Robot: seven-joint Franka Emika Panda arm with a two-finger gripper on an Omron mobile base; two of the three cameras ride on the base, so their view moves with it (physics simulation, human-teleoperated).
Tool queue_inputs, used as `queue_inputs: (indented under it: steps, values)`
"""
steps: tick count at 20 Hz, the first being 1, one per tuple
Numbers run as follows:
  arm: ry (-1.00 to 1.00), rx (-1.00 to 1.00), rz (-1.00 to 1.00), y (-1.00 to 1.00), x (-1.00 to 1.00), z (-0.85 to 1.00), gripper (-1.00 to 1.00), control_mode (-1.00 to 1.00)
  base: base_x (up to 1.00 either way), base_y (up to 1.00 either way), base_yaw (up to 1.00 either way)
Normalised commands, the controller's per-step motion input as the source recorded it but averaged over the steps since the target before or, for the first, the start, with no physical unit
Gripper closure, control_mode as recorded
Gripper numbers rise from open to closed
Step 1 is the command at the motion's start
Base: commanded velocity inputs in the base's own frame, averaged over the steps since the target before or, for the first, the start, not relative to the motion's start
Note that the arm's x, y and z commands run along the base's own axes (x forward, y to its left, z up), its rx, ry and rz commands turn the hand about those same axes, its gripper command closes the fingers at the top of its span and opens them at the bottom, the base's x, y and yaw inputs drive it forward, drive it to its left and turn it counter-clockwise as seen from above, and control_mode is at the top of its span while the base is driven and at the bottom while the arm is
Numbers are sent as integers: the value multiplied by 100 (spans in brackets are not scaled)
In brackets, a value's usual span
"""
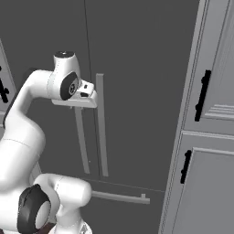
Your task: Take the strawberry from the fridge and place it on top of the pancake, located on the dining counter.
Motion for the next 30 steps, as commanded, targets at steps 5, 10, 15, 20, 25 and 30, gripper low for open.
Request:
queue_inputs:
  steps: [5,10,15,20,25,30]
  values:
    - [0,0,0,0,0,0,-100,100,-20,-7,-1]
    - [0,0,0,0,0,0,-100,100,-64,-32,-5]
    - [0,0,0,0,0,0,-100,100,-57,-25,-3]
    - [0,0,0,0,0,0,-100,100,-58,-14,-5]
    - [0,0,0,0,0,0,-100,100,-54,-9,-6]
    - [0,0,0,0,0,0,-100,100,-11,0,-2]
